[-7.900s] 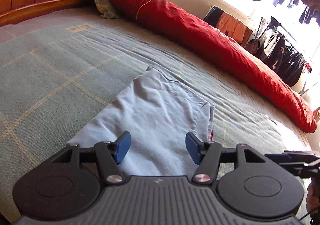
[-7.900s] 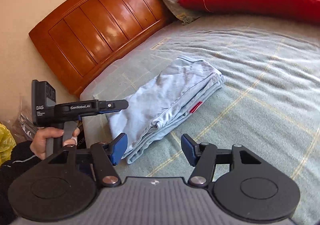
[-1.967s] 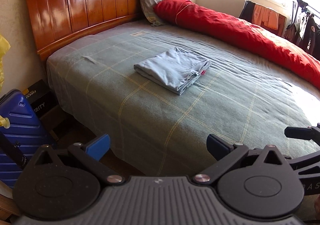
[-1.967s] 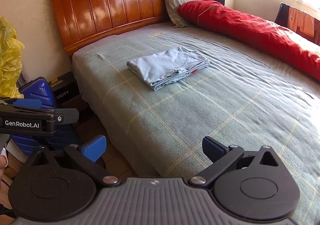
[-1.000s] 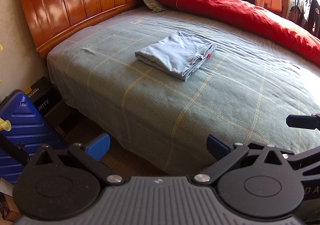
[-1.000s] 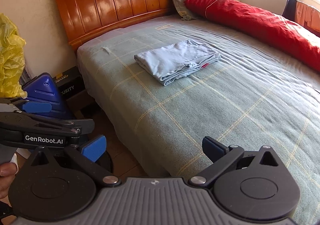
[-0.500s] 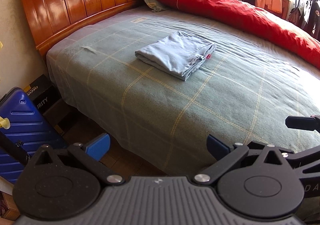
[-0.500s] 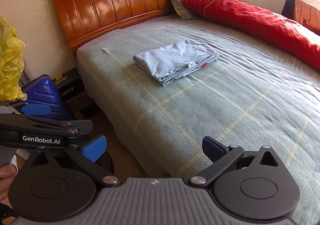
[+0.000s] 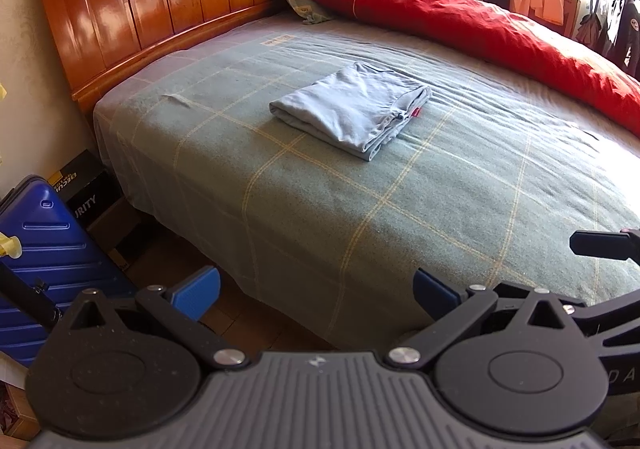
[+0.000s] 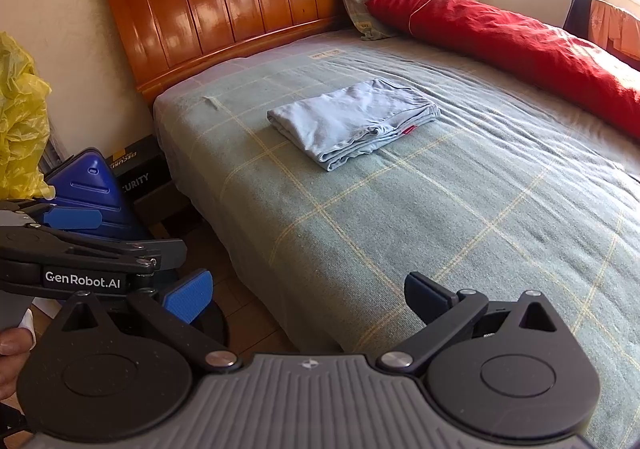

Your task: Fold clothes

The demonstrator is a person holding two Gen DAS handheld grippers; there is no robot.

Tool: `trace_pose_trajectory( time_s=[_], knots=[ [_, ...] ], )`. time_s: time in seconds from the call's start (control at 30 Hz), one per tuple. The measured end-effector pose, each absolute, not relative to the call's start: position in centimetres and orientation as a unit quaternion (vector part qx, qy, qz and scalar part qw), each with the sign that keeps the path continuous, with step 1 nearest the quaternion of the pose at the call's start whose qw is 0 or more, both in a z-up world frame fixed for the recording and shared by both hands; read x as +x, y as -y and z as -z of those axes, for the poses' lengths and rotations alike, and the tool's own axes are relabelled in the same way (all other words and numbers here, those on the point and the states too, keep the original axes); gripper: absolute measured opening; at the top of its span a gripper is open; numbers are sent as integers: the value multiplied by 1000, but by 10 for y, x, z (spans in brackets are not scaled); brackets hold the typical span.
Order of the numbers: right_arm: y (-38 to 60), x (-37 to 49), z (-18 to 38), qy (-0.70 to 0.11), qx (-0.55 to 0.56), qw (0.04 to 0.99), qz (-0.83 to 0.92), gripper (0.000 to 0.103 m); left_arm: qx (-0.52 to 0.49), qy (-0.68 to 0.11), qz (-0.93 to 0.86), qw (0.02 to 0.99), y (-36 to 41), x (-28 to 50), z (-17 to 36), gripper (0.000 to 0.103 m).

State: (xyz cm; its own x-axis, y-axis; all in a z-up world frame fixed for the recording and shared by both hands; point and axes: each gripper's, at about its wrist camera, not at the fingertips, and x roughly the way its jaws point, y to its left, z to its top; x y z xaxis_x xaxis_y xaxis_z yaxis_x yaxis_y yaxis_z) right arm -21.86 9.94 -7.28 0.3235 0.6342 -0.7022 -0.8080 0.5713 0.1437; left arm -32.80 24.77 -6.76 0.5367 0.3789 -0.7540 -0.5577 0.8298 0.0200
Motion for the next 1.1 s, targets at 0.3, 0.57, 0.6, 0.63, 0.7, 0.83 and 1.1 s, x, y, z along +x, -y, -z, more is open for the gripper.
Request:
trace_pose_trajectory(
  time_s=[0.3,0.57,0.6,0.63,0.7,0.83,1.1],
  knots=[
    [-99,-219,73,-371,-118,805,-448,103,-109,-399,-271,869,-247,-328,67,102],
    [-98,-218,74,-372,-118,805,-447,103,-108,-403,-269,868,-246,-328,69,102],
    [-98,-218,74,-372,-118,805,-447,103,-108,-403,-269,868,-246,-328,68,102],
    [-98,-218,73,-372,-118,805,-447,103,-108,-403,-269,868,-246,-328,68,102],
    [-97,-218,73,-372,-117,804,-448,103,-108,-403,-270,868,-246,-328,68,102],
    [-97,-218,73,-373,-116,804,-449,103,-107,-404,-270,868,-246,-328,68,102],
    [-98,-219,74,-373,-116,804,-448,103,-106,-404,-270,867,-246,-328,68,102]
  ],
)
